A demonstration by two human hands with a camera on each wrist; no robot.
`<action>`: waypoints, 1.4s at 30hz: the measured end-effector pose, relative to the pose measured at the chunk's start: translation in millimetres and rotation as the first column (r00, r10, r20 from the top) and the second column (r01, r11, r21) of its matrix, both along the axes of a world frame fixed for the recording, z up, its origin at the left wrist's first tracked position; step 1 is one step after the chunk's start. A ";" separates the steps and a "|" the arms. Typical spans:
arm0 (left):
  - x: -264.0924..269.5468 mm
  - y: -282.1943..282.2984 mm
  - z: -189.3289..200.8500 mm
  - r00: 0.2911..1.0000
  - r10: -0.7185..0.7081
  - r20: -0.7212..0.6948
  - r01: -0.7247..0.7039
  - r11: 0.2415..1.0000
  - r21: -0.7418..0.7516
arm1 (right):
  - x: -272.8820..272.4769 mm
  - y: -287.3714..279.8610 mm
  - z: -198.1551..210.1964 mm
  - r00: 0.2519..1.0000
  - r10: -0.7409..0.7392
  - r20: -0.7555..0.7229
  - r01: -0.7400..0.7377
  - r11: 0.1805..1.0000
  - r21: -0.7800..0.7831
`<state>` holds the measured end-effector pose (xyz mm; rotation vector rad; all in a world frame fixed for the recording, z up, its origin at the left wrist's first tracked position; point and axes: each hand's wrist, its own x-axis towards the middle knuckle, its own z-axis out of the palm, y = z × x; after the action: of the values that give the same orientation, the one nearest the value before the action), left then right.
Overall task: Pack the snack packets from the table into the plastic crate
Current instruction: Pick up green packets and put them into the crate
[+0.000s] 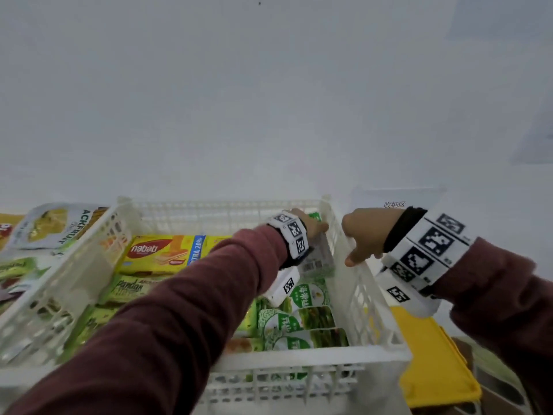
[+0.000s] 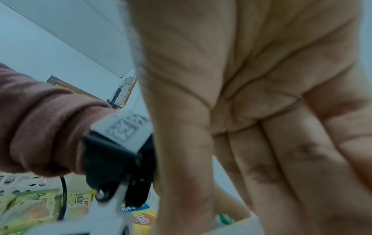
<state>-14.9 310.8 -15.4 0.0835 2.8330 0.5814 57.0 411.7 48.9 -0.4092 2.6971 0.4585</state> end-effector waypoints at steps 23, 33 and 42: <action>9.6 18.6 -35.0 0.947 -0.249 0.205 0.313 0.859 -0.405 | -3.9 1.1 -2.7 0.996 0.074 -0.046 -0.072 0.996 0.044; -4.7 -2.0 -5.6 0.985 -0.111 0.133 0.120 0.991 -0.066 | -2.2 1.2 -2.2 0.996 0.067 -0.051 -0.065 0.997 0.039; -1.8 2.4 -36.4 0.993 -0.068 0.092 0.070 0.998 -0.011 | -1.4 1.0 -2.5 0.995 0.081 -0.056 -0.078 0.996 0.049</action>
<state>-16.7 313.2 -51.8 0.1478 2.7334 0.5367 55.6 412.7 46.3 -0.4993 2.7271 0.5631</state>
